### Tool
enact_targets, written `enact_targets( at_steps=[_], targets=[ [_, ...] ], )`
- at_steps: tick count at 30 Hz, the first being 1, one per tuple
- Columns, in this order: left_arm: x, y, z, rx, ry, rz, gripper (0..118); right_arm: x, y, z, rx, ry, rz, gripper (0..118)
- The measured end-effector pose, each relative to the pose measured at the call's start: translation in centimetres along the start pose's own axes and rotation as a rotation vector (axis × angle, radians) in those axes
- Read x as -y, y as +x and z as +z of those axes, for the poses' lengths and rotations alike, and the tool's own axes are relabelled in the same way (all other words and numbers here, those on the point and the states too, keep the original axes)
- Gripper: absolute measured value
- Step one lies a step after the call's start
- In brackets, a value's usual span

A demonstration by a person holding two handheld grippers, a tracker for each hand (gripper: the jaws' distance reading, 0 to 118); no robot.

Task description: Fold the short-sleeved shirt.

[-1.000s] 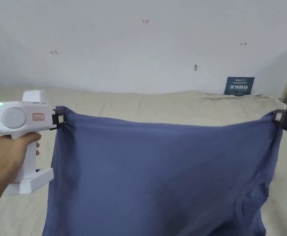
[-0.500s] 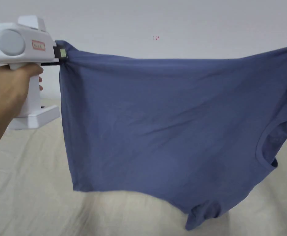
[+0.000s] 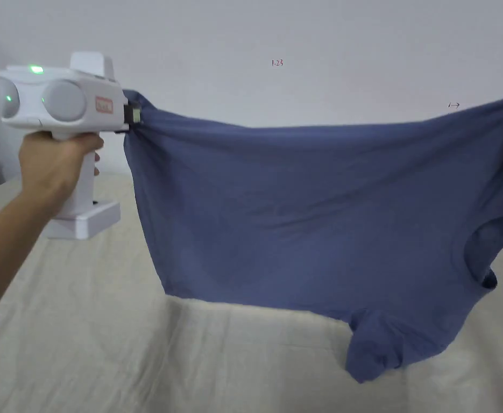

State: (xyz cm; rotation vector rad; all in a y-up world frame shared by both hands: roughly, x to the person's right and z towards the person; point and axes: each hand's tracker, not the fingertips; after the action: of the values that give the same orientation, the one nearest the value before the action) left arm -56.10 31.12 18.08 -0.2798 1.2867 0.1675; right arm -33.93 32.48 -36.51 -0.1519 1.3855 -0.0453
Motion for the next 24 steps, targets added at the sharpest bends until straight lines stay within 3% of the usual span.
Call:
enact_targets(
  at_steps=[11,24],
  targets=[
    [16.0,-0.2,-2.3,-0.001,-0.245,0.049,0,14.7,0.6,0.5,0.0,-0.232,-0.06,4],
    [31.7,-1.7,9.2,0.037,-0.398,0.161,0,28.1,-1.9,15.9,-0.037,-0.434,-0.172,4]
  ],
)
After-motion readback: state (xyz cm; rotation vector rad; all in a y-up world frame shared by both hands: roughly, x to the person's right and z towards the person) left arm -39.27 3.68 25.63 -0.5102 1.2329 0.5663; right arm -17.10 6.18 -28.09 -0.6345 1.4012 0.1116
